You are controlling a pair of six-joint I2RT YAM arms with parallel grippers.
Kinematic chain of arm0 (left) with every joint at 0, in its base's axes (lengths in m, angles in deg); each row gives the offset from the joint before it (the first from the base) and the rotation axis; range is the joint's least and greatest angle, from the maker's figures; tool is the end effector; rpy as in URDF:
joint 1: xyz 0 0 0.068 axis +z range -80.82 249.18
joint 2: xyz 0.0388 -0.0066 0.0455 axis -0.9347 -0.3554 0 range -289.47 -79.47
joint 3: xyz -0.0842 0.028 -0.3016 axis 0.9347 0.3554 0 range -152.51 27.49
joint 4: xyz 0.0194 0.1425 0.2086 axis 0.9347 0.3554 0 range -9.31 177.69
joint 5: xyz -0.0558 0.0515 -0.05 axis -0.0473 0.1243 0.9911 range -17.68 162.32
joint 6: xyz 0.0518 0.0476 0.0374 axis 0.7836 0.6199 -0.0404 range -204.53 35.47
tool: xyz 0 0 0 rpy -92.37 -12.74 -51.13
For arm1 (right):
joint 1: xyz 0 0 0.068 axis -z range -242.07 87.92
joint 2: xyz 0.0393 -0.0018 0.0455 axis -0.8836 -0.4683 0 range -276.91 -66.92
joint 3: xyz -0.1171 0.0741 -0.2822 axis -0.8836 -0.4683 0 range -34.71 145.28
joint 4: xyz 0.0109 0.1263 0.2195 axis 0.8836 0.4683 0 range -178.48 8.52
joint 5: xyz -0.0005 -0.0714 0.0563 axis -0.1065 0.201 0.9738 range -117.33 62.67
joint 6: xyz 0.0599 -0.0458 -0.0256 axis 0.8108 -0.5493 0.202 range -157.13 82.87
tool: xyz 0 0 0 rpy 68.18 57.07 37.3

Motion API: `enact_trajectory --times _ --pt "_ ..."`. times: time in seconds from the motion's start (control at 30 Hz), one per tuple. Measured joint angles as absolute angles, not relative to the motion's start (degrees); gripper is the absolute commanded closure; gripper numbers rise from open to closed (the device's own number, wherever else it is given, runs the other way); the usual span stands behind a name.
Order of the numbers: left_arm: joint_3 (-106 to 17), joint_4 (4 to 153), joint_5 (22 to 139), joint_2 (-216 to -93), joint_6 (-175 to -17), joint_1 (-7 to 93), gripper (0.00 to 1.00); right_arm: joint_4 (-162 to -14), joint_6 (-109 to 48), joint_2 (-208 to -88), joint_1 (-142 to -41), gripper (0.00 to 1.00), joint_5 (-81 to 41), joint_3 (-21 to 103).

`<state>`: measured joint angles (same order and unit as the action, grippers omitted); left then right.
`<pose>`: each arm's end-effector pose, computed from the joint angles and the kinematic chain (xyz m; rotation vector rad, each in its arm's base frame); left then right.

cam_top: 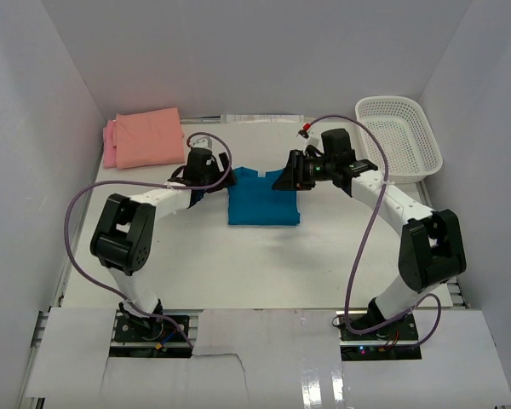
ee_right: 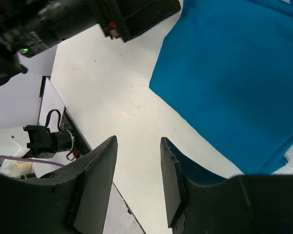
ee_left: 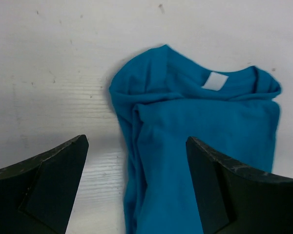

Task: Fold and stack the t-shirts
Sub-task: Put the neatly folded tshirt into the corner of the board with the left arm

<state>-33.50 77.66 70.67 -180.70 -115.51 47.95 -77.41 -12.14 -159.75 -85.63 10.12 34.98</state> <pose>0.3852 -0.1475 0.2212 -0.2081 2.2512 -0.4644 0.3339 0.1911 0.3100 -0.3730 2.2410 1.1775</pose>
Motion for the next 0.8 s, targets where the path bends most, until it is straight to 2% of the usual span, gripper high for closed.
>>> enact_trajectory --times 0.3,0.5,0.63,0.67,0.77,0.8 --pt "-39.64 79.32 75.26 -191.04 -115.86 48.06 0.13 -72.26 -14.68 -155.53 -84.84 0.52 5.60 34.69" --pt "-43.58 79.19 77.73 -194.29 -115.82 48.08 0.20 -71.53 -15.27 -154.57 -84.31 0.51 4.90 32.92" --pt "-45.83 79.65 78.00 -196.22 -115.30 48.08 0.34 -71.25 -15.33 -154.57 -83.94 0.51 4.50 32.55" --pt "-46.27 79.74 78.13 -196.52 -115.25 48.08 0.45 -71.25 -15.35 -154.57 -83.88 0.51 4.48 32.51" --pt "-47.43 80.48 78.98 -197.94 -114.58 48.10 0.61 -71.25 -15.35 -154.40 -83.81 0.51 4.48 32.16" --pt "-48.04 80.74 79.55 -198.45 -114.27 48.10 0.78 -71.23 -15.35 -154.35 -83.79 0.51 4.50 31.98"
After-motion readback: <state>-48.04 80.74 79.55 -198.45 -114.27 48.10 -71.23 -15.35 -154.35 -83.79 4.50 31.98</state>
